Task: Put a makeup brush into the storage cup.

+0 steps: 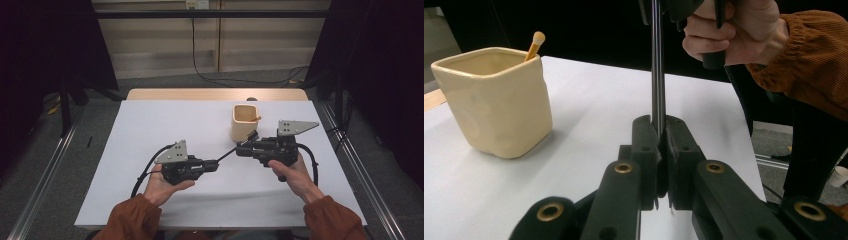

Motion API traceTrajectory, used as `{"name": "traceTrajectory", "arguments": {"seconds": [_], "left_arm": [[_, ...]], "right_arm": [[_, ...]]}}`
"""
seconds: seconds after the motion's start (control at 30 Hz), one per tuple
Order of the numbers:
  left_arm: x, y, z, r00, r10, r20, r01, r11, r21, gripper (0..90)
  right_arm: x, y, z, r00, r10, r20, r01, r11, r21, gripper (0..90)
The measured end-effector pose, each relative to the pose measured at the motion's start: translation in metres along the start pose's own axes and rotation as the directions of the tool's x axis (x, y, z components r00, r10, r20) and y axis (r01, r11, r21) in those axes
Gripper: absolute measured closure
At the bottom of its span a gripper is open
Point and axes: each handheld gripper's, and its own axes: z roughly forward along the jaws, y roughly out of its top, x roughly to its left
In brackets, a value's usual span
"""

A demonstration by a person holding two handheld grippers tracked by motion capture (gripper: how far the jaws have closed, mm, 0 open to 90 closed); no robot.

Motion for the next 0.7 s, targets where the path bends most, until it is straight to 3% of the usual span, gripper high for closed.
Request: {"name": "traceTrajectory", "arguments": {"seconds": [0.37, 0.57, 0.7], "left_arm": [[0.0028, -0.0041, 0.0024, 0.9998, 0.008, -0.02, -0.007, 0.9996, 0.026, 81.9], [0.0035, -0.0066, 0.0041, 0.9998, 0.003, -0.019, -0.002, 0.9993, 0.038, 74.5], [0.005, -0.0069, 0.0045, 0.9992, -0.02, -0.036, 0.021, 0.999, 0.041, 60.7]], "right_arm": [[0.0018, 0.0001, 0.0029, 0.9989, -0.001, -0.047, 0.0, 1.0, -0.001, 84.7], [0.0047, 0.0005, 0.0054, 0.9985, -0.012, -0.054, 0.012, 1.0, 0.011, 85.8], [0.0043, 0.0006, 0.0042, 0.9991, -0.01, -0.042, 0.01, 1.0, 0.014, 85.8]]}}
